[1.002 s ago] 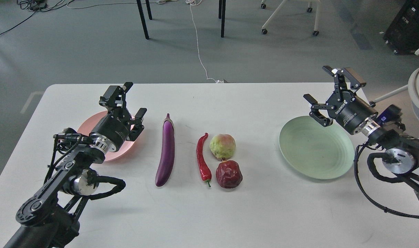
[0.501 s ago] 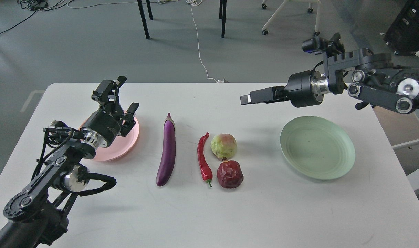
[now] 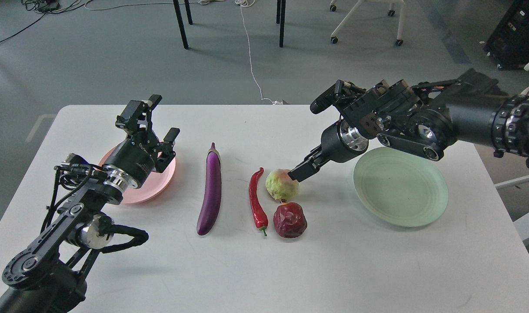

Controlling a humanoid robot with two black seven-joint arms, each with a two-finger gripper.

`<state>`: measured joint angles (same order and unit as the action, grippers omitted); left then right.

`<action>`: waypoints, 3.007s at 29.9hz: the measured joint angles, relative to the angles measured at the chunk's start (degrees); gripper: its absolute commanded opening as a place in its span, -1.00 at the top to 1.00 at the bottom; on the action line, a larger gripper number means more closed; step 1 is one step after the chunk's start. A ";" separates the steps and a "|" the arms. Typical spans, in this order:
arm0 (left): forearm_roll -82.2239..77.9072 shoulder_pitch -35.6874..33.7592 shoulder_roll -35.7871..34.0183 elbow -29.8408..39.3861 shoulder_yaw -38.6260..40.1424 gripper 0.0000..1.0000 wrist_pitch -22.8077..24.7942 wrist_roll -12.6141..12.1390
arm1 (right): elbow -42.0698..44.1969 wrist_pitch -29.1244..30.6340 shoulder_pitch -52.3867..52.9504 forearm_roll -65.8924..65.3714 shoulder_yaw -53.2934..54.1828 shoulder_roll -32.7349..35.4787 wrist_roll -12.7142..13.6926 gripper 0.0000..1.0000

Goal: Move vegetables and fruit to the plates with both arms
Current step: 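Grasp the pale green fruit with the right gripper, then carry the fruit onto the green plate and release it, then reach the right gripper to the red apple and grasp it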

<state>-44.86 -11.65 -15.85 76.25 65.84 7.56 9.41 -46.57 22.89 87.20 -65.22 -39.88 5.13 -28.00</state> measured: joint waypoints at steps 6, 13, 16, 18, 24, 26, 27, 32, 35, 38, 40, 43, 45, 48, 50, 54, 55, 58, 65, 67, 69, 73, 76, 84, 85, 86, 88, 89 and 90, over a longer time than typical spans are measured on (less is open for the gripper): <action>-0.05 -0.03 -0.14 0.04 0.05 -0.96 0.00 0.00 | 1.79 -2.15 -2.36 0.19 0.01 -2.28 0.00 -0.95; -0.05 -0.04 -0.15 0.04 0.03 -0.96 0.00 0.00 | 3.61 -7.83 -5.04 0.55 0.07 -4.19 0.00 -0.95; -0.05 0.01 -0.15 0.04 0.03 -0.96 0.00 0.00 | 4.44 -9.29 -5.82 0.61 0.07 -4.92 0.00 -0.94; -0.05 0.04 -0.15 0.04 0.04 -0.96 0.00 0.00 | 4.84 -9.98 -6.16 0.62 0.07 -5.06 0.00 -0.91; -0.05 0.05 -0.21 0.04 0.05 -0.96 0.00 0.00 | 5.55 -10.57 -7.06 0.62 0.07 -5.13 0.00 -0.77; -0.05 0.05 -0.22 0.04 0.07 -0.96 0.00 0.00 | 5.61 -10.59 -7.40 0.62 0.04 -5.13 0.00 -0.61; -0.05 0.05 -0.23 0.04 0.08 -0.96 0.00 0.00 | 5.62 -10.59 -7.60 0.62 0.02 -5.13 0.00 -0.50; -0.05 0.05 -0.24 0.04 0.08 -0.96 0.00 0.00 | 5.63 -10.60 -8.10 0.62 -0.03 -5.13 0.00 -0.06; -0.05 0.05 -0.24 0.04 0.08 -0.96 0.00 0.00 | 5.44 -10.57 -8.01 0.64 -0.12 -5.13 0.00 0.01; -0.05 0.05 -0.24 0.04 0.08 -0.96 0.00 0.00 | 4.89 -10.45 -7.16 0.65 -0.17 -4.73 -0.02 0.01; -0.05 0.05 -0.24 0.05 0.08 -0.96 0.00 0.00 | 4.10 -10.45 -5.51 0.69 -0.17 -3.13 -0.02 0.01; -0.05 0.04 -0.24 0.13 0.08 -0.96 0.00 -0.06 | 1.01 -10.33 -1.58 0.67 -0.16 1.45 -0.02 0.01; -0.05 -0.06 -0.24 0.21 0.09 -0.96 0.00 -0.08 | -1.76 -10.15 1.64 0.20 -0.19 6.09 -0.02 0.01; -0.05 -0.12 -0.13 0.56 0.08 -0.96 0.00 -0.09 | -5.04 -9.93 5.18 -2.27 -1.76 13.59 0.00 0.01; -0.05 -0.12 0.02 0.65 0.05 -0.96 0.00 -0.09 | -6.69 -9.90 6.40 -5.99 -3.83 18.63 0.00 0.00; -0.05 -0.12 0.35 0.88 0.00 -0.96 0.00 -0.09 | -7.48 -9.89 6.16 -11.33 -7.02 26.44 0.00 -0.01; -0.08 -0.12 0.45 0.90 0.00 -0.96 0.00 -0.09 | -7.52 -9.97 5.31 -11.85 -7.49 27.99 0.00 -0.01; -0.14 -0.10 0.78 0.92 -0.05 -0.96 0.00 -0.09 | -7.36 -10.78 1.58 -12.32 -7.28 30.34 -0.02 -0.02; -0.19 -0.04 0.75 1.34 -0.10 -0.96 -0.01 -0.17 | -0.94 -17.88 -7.74 -12.39 -4.69 27.87 0.00 -0.13; -0.19 -0.04 0.61 1.47 -0.10 -0.96 0.00 -0.17 | 0.30 -18.58 -8.97 -12.35 -4.53 26.97 -0.01 -0.38; -0.20 -0.04 0.43 1.51 -0.10 -0.96 0.00 -0.17 | 0.73 -18.79 -9.57 -12.24 -4.30 26.53 -0.01 -0.78; -0.22 -0.04 0.30 1.53 -0.10 -0.96 0.00 -0.18 | 0.68 -18.85 -9.77 -12.12 -4.11 26.39 0.01 -0.92; -0.22 -0.03 0.29 1.54 -0.10 -0.96 0.00 -0.18 | -0.60 -18.71 -8.67 -11.98 -3.68 26.93 0.01 -0.95; -0.22 0.02 0.14 1.79 -0.09 -0.96 -0.01 -0.18 | -18.34 -17.58 3.90 -9.88 -1.97 31.51 0.00 -0.95; -0.23 0.05 0.14 1.81 -0.09 -0.96 0.00 -0.18 | -20.96 -17.18 5.49 -8.89 -1.94 31.60 0.01 -0.95; -0.23 0.11 0.14 1.86 -0.09 -0.96 0.00 -0.18 | -23.78 -16.54 7.07 -7.53 -1.93 31.57 0.00 -0.95; -0.22 0.21 0.13 2.00 -0.09 -0.96 -0.01 -0.18 | -27.94 -15.17 9.18 -5.51 -1.93 31.02 0.01 -0.95; -0.23 0.26 0.08 2.13 -0.09 -0.96 -0.01 -0.18 | -29.58 -14.54 9.87 -4.96 -1.97 30.37 0.01 -0.95; -0.23 0.33 0.01 2.23 -0.09 -0.96 0.00 -0.18 | -30.73 -14.07 10.28 -4.67 -2.13 29.35 0.01 -0.95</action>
<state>-45.09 -11.32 -15.84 78.48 65.74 7.56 9.23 -77.30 8.82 97.48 -69.89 -42.00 34.48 -27.99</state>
